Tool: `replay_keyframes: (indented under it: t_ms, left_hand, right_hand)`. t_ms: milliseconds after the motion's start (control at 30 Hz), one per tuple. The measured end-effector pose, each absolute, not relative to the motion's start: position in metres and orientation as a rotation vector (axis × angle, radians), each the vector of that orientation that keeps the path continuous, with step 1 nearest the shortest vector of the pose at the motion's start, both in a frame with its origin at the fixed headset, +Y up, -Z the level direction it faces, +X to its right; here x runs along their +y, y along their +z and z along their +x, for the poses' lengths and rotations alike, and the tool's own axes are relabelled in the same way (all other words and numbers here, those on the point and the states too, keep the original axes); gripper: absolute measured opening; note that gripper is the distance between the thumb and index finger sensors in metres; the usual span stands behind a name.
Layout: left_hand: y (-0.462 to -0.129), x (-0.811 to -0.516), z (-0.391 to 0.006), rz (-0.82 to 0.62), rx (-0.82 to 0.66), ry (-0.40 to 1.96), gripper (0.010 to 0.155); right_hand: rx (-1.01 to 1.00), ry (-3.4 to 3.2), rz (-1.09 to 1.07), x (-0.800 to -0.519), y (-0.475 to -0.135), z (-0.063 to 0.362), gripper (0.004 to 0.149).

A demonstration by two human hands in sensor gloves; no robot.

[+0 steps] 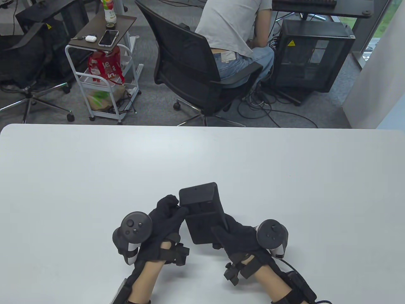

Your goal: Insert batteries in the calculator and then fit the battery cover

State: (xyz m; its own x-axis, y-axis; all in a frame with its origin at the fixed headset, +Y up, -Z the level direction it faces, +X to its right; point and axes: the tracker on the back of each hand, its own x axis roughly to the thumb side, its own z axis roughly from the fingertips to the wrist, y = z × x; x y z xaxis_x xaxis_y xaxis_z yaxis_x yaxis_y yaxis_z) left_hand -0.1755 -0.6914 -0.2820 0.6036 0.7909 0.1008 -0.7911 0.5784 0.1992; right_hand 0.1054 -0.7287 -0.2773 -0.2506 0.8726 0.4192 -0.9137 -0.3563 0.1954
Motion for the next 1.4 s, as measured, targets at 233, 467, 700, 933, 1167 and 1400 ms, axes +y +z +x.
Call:
replay_keyframes:
  t_ms: [233,467,700,933,1167,1400]
  left_hand:
    - [-0.28,-0.691,-0.172,0.23,0.002,0.918,0.067]
    - [-0.281,-0.692,-0.174,0.158,-0.013,0.977,0.081]
    - [-0.289,-0.701,-0.168,0.041,-0.149,1.225,0.075]
    - [-0.286,-0.698,-0.166,0.048,-0.158,1.183,0.076]
    - [-0.282,-0.698,-0.161,0.063,-0.135,1.13,0.078]
    - [-0.281,-0.702,-0.154,0.049,-0.117,1.041,0.082]
  right_hand:
    - [-0.09,1.834,0.552,-0.728,-0.276,0.104,0.058]
    - [-0.085,1.747,0.558,-0.727,-0.277,0.105,0.058]
    - [-0.063,1.705,0.57,-0.726,-0.277,0.104,0.058]
    - [-0.065,1.713,0.583,-0.724,-0.277,0.105,0.058]
    - [-0.089,1.759,0.597,-0.72,-0.274,0.103,0.058]
    - [-0.112,1.853,0.609,-0.718,-0.271,0.1,0.058]
